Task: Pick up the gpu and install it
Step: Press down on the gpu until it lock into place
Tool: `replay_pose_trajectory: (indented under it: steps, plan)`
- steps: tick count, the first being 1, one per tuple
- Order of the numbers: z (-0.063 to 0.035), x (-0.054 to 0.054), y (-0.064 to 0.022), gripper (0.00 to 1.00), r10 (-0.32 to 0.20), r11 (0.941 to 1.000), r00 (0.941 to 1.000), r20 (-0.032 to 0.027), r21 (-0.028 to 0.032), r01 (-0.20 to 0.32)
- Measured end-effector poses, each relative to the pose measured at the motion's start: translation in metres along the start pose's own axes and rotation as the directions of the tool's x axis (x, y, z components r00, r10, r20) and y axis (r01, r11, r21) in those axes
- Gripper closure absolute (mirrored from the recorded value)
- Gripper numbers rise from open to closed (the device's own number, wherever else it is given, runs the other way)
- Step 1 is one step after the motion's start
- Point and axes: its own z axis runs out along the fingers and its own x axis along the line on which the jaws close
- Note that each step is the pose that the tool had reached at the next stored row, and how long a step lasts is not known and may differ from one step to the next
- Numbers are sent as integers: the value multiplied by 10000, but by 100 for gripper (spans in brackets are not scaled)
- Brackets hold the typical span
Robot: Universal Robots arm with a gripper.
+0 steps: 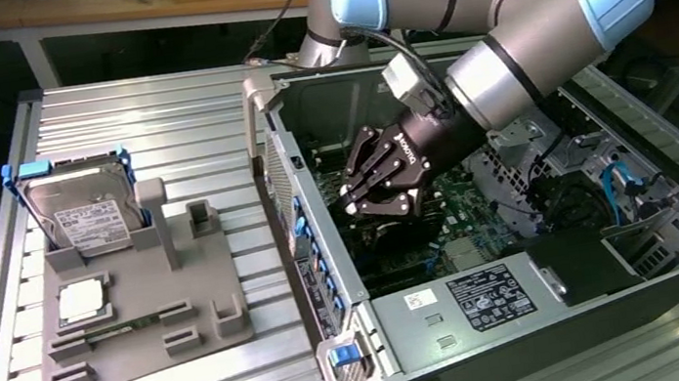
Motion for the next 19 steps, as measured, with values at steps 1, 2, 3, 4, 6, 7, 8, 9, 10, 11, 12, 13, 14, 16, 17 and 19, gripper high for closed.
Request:
replay_pose_trajectory:
  steps: [1,2,3,4,6,7,8,9,10,11,12,13,14,16,17,19]
  plan:
    - [-103,-49,-140,89,-18,10000,10000,1,-33,18]
    - [28,-136,-41,89,-38,9999,10000,22,160,38]
    - [127,-157,64,89,-65,9996,10000,32,270,64]
    - [130,-142,60,89,-75,9996,10000,42,272,73]
    - [118,-34,36,89,-164,9995,9998,142,259,160]
    - [118,-34,36,89,-165,9995,9998,143,260,161]
    - [118,-34,36,89,-164,9995,9998,142,260,161]
    - [118,-34,36,89,-165,9995,9998,142,259,161]
    - [118,-33,36,89,-165,9995,9998,142,260,161]
    - [115,-33,33,89,-165,9995,9998,141,255,161]
    - [112,-33,29,89,-165,9996,9998,140,241,161]
    - [108,-34,26,89,-162,9996,9998,139,222,159]
    - [102,-34,19,89,-160,9997,9998,138,196,157]
    - [87,-37,3,89,-154,9998,9998,136,119,152]
    - [81,-39,-2,89,-152,9999,9998,134,73,151]
    - [68,-41,-7,89,-144,9999,9998,130,-40,144]
